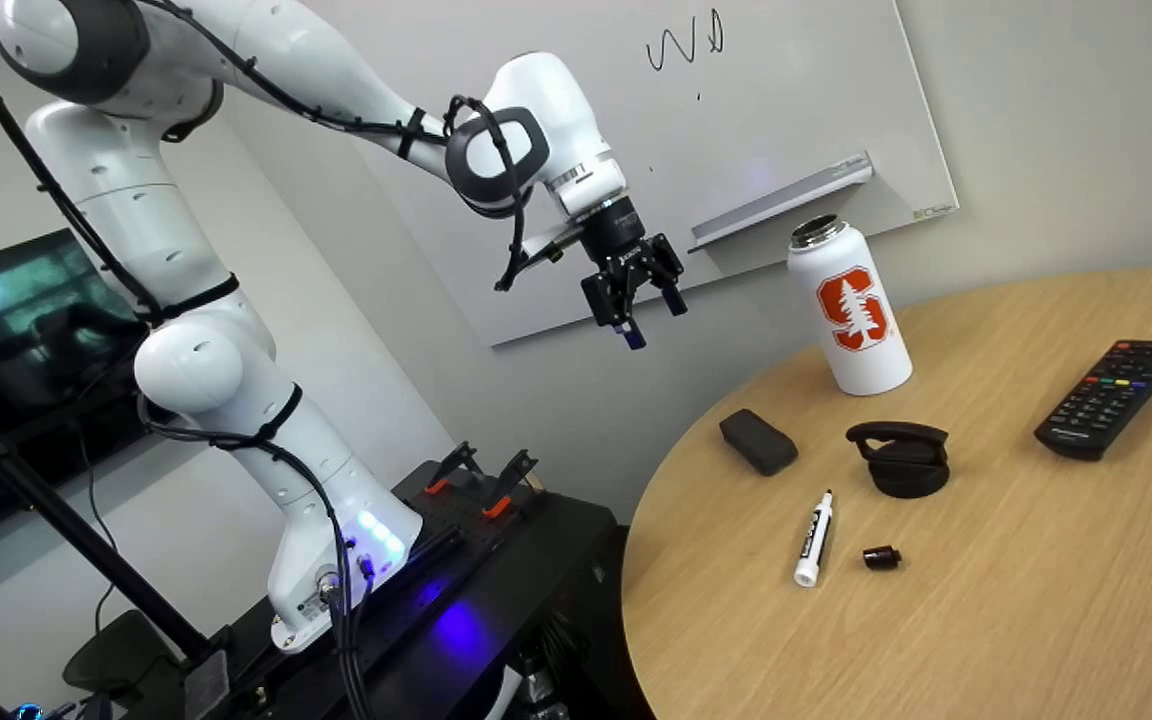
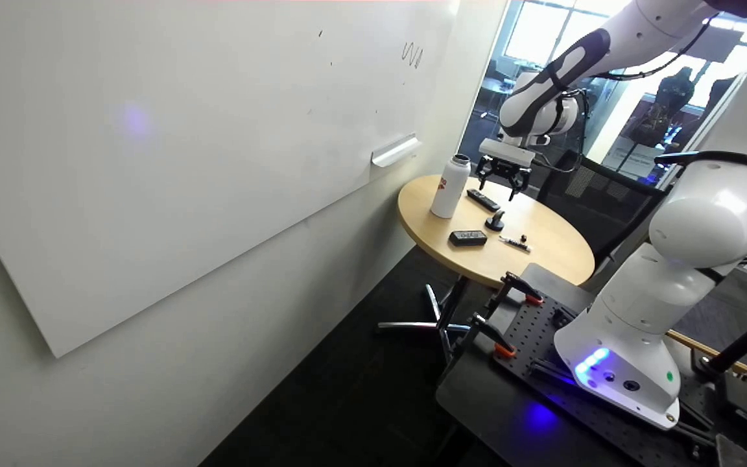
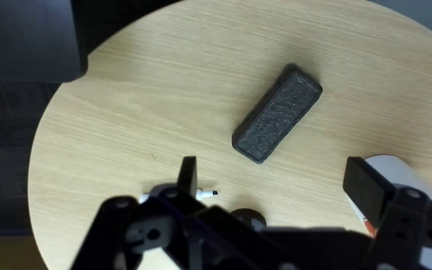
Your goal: Pick up the duster and rub the white board
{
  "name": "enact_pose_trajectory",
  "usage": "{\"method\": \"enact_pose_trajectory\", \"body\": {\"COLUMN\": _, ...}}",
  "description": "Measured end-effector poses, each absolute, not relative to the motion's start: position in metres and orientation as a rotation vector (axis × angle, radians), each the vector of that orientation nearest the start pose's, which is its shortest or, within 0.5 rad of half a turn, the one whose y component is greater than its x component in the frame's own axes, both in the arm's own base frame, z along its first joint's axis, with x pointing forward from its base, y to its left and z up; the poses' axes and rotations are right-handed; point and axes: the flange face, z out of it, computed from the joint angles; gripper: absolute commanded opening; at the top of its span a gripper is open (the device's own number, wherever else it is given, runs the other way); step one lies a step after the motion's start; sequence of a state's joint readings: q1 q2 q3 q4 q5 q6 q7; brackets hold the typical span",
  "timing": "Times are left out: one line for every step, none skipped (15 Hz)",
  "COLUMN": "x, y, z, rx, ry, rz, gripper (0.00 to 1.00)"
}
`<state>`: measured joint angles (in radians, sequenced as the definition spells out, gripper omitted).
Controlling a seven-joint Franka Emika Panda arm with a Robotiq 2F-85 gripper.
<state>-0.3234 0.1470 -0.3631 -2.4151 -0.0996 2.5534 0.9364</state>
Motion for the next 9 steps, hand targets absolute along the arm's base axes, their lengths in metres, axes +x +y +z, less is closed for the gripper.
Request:
{"method": "enact_pose_trajectory", "body": {"x": 0.383, "y": -0.315, "z": 0.25, "rx": -2.259, "ry": 2.304, "rz": -0.021, "gripper": 1.0}}
{"method": "enact_pose_trajectory", "body": {"x": 0.384, "y": -0.314, "z": 0.244, "rx": -2.18, "ry": 2.348, "rz": -0.016, "gripper": 1.0}}
{"method": "enact_pose_trajectory", "body": {"x": 0.384, "y": -0.314, "z": 0.237, "rx": -2.099, "ry": 2.389, "rz": -0.009, "gripper": 1.0}}
{"method": "enact_pose_trajectory", "body": {"x": 0.384, "y": -0.315, "z": 0.228, "rx": -2.02, "ry": 2.427, "rz": -0.008, "gripper": 1.0}}
{"method": "enact_pose_trajectory", "body": {"x": 0.384, "y": -0.316, "z": 0.22, "rx": -1.943, "ry": 2.462, "rz": -0.013, "gripper": 1.0}}
{"method": "enact_pose_trajectory", "body": {"x": 0.383, "y": -0.318, "z": 0.211, "rx": -1.864, "ry": 2.499, "rz": -0.024, "gripper": 1.0}}
{"method": "enact_pose_trajectory", "body": {"x": 0.382, "y": -0.322, "z": 0.202, "rx": -1.786, "ry": 2.537, "rz": -0.039, "gripper": 1.0}}
{"method": "enact_pose_trajectory", "body": {"x": 0.381, "y": -0.326, "z": 0.194, "rx": -1.713, "ry": 2.574, "rz": -0.054, "gripper": 1.0}}
{"method": "enact_pose_trajectory", "body": {"x": 0.38, "y": -0.331, "z": 0.186, "rx": -1.641, "ry": 2.61, "rz": -0.071, "gripper": 1.0}}
